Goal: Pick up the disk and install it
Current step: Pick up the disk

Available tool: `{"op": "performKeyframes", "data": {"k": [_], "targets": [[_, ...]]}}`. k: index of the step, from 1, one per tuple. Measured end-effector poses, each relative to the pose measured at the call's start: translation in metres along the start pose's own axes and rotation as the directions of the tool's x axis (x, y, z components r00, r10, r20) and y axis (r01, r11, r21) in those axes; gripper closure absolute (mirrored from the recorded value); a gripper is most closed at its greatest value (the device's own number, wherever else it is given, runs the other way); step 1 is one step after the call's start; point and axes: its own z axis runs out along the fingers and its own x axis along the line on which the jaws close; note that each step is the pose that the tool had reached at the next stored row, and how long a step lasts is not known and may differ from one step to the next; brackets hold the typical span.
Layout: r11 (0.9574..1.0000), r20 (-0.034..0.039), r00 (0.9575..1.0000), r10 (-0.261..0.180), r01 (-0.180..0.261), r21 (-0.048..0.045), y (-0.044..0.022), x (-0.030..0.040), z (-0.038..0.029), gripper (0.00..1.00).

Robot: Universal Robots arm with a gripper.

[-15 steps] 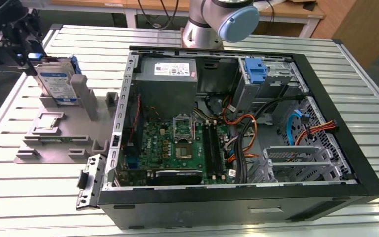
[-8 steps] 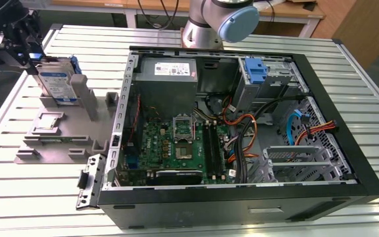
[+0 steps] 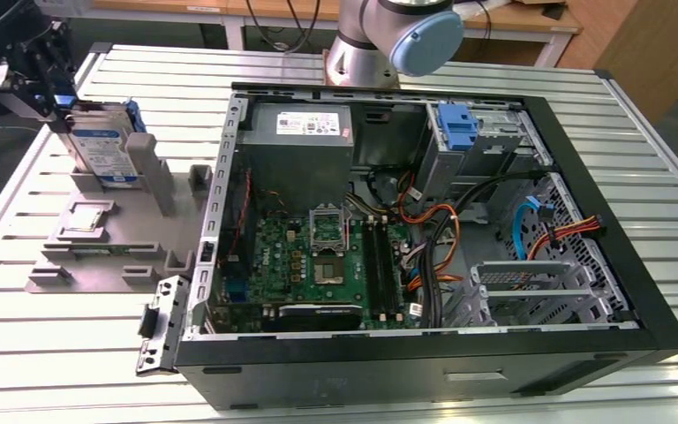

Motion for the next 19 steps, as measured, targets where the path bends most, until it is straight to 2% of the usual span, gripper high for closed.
{"op": "performKeyframes", "data": {"k": [6,7,19], "targets": [[1.0,0.0001,1.0,0.0,0.0,0.0002,0.0001,0.0,0.0004,0.53],[1.0,0.0001,1.0,0.0,0.0,0.0001,0.0001,0.0,0.0004,0.6],[1.0,0.0003,1.0,0.0,0.0,0.0001,0.0001,0.0,0.0005,0.63]]}}
